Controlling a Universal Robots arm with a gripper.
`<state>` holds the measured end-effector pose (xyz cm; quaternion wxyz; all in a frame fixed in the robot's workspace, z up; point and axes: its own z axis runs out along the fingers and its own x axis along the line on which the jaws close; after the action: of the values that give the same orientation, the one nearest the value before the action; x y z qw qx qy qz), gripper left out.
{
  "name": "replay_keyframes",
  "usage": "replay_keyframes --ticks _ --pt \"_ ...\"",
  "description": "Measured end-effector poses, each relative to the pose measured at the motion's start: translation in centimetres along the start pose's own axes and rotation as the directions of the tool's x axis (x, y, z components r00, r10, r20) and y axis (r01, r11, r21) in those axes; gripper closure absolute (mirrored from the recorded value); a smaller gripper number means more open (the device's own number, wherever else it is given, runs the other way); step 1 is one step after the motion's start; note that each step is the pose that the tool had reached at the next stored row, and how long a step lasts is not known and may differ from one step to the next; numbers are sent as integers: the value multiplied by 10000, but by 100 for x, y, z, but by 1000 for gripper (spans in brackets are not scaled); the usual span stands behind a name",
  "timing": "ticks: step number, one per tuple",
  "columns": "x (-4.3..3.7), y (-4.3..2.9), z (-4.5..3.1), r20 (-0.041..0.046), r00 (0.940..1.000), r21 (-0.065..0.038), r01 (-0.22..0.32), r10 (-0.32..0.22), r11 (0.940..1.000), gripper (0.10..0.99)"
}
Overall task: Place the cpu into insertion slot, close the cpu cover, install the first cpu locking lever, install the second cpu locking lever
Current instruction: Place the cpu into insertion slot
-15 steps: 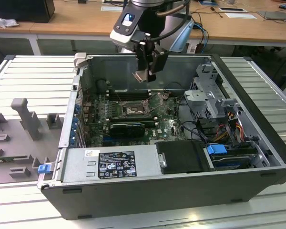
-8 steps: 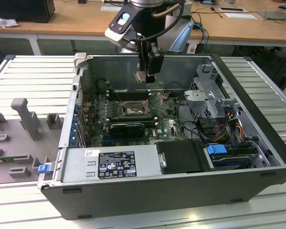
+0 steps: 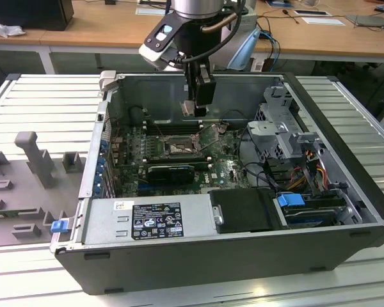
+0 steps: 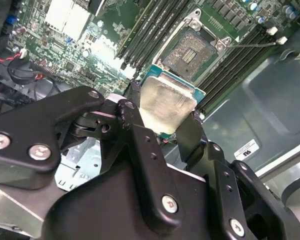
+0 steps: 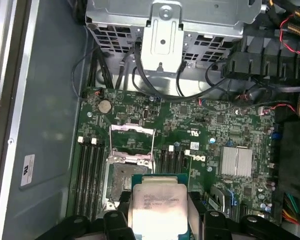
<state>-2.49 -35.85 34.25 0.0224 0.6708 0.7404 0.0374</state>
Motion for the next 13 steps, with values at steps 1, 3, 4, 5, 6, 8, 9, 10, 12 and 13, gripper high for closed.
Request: replay_keyframes --ticks 1,3,4,5,6,8,9,10,12,13 --pt "0 -1 3 2 10000 0 -21 21 10000 557" --pt "0 -1 9 15 9999 -3 -171 171 9999 557" --pt "0 -1 11 22 9996 -5 -273 274 9996 557" --pt "0 -2 14 37 9989 -10 -460 460 9989 557" --pt "0 -2 19 62 9972 -16 -751 751 9972 557" --pt "0 -3 33 102 9926 -26 -1209 1209 9927 557" --pt "0 -7 47 109 9913 -30 -1309 1309 9914 557" --pt "-1 -9 65 111 9910 -31 -1335 1335 9910 557" --pt "-1 -10 83 112 9910 -31 -1336 1336 9910 557" --pt "-1 -11 90 111 9910 -32 -1336 1336 9910 557"
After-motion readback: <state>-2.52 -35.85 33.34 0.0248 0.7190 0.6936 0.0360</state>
